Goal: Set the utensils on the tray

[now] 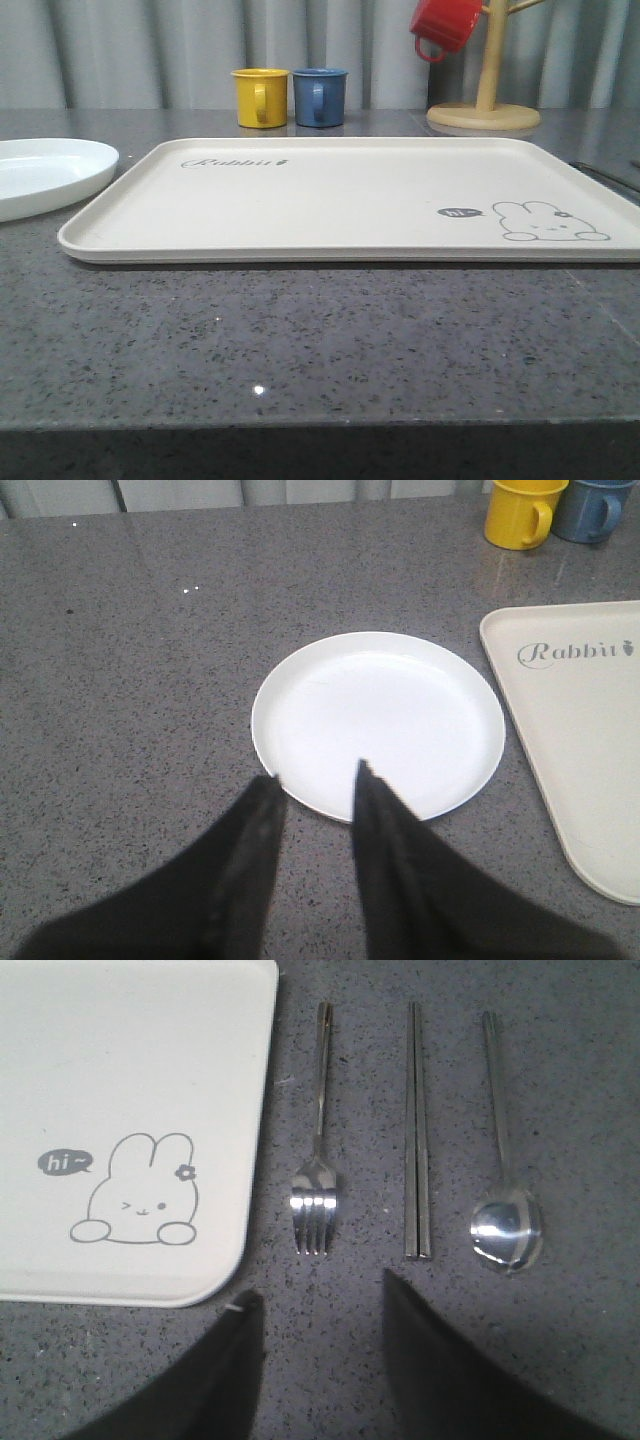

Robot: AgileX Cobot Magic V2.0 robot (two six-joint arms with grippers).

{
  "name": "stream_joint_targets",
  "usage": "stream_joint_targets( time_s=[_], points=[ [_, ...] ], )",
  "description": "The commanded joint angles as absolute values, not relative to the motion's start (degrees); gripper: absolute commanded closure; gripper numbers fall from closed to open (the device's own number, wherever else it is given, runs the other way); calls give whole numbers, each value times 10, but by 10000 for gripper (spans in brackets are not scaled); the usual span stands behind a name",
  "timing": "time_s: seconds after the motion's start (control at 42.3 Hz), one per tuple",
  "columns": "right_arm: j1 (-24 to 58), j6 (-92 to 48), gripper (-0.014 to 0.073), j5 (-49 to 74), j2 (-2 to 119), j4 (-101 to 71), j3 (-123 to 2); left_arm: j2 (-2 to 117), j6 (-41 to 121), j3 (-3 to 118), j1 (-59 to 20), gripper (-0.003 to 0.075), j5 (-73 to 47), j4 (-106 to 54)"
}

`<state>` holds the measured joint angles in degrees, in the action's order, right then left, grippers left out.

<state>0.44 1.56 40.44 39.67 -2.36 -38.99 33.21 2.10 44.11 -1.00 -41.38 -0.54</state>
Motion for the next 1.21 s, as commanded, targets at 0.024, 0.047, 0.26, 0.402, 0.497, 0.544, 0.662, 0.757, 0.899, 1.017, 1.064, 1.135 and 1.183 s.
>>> stream_joint_targets(
  time_s=[0.024,0.047,0.26,0.402,0.497,0.544,0.662,0.757,0.899,1.017,1.064,1.135,1.183],
  points=[
    [1,14,18,366,401,-26,-407,345,22,458,-13,249,-374,-12],
    [1,14,13,366,401,-26,-407,346,22,458,-13,236,-375,-12],
    [1,14,12,366,401,-26,-407,421,22,487,-13,227,-435,-10],
    [1,14,12,366,401,-26,-407,498,22,514,-13,227,-453,31],
    [1,14,12,366,401,-26,-407,551,22,528,-13,227,-453,46],
    [1,14,12,366,401,-26,-407,577,21,535,-7,227,-455,46],
    [1,14,12,366,401,-26,-407,637,15,558,48,227,-457,18],
    [1,14,12,366,401,-26,-407,682,75,575,110,227,-440,-67],
    [1,14,12,366,401,-26,-407,742,219,594,180,227,-432,-269],
    [1,14,12,366,401,-26,-407,781,288,598,194,227,-425,-363],
    [1,14,12,366,401,-26,-407,794,293,598,194,227,-415,-371],
    [1,14,12,366,401,-26,-407,815,293,598,192,227,-407,-378],
    [1,14,12,366,401,-26,-407,827,293,598,192,227,-402,-384]
  ],
)
